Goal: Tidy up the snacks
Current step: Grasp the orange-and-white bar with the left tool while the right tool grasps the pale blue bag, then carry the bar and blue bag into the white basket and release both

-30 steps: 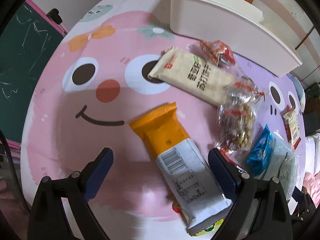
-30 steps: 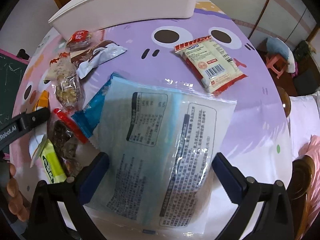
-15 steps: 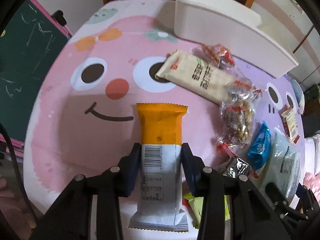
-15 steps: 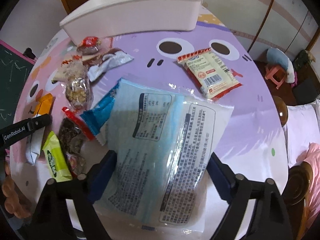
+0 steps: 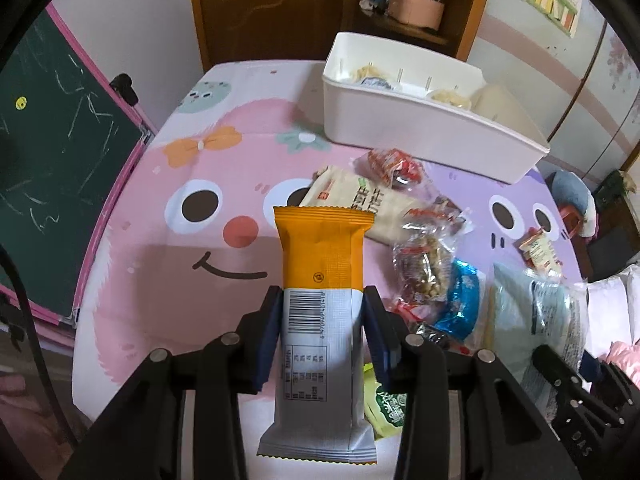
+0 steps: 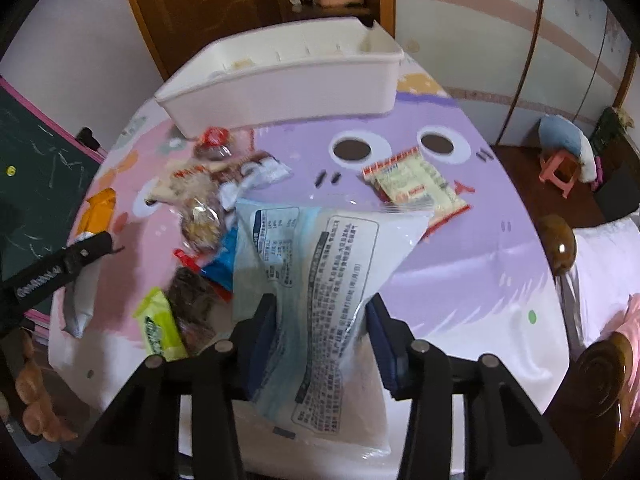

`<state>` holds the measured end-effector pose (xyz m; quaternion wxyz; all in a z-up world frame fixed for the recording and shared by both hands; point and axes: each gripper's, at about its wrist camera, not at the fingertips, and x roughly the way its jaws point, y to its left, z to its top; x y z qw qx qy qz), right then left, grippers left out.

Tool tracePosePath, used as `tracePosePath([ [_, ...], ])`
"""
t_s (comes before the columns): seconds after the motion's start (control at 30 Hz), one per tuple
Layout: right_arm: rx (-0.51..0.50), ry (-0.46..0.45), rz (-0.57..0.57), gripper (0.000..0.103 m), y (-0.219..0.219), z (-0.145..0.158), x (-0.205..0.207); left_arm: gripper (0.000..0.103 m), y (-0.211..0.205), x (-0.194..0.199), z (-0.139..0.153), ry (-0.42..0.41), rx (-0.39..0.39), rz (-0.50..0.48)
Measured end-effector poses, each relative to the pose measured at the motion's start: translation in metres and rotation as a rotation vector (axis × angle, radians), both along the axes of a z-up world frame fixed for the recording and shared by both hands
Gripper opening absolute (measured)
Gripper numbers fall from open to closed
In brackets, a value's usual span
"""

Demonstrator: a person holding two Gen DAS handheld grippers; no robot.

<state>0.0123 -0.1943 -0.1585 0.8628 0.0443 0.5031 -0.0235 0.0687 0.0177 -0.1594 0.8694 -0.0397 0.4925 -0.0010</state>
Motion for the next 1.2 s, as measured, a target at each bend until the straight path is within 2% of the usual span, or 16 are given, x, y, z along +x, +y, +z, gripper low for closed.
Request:
tracePosePath([
  [0.23,-0.006,-0.125,0.024,0.044,0.003,0.044,0.001,0.038,-0.001,0.000,0.029,-0.043,-0.015,-0.022],
  [0.57,-0.046,-0.325,0.037,0.044,-0.007,0.136,0.034,0.038,-0.005,0.023,0.112,-0.181,0.033,-0.076],
  [0.73,-0.093,-0.425,0.056,0.044,-0.006,0.178,0.055,0.038,-0.008,0.044,0.157,-0.251,0.072,-0.105],
  [0.97,-0.123,-0.506,0.081,0.044,0.004,0.214,0.093,0.038,-0.022,0.084,0.206,-0.335,0.136,-0.129],
  [1.2,-0.120,-0.563,0.070,0.044,0.006,0.243,0.142,0.038,-0.043,0.131,0.228,-0.401,0.183,-0.135],
])
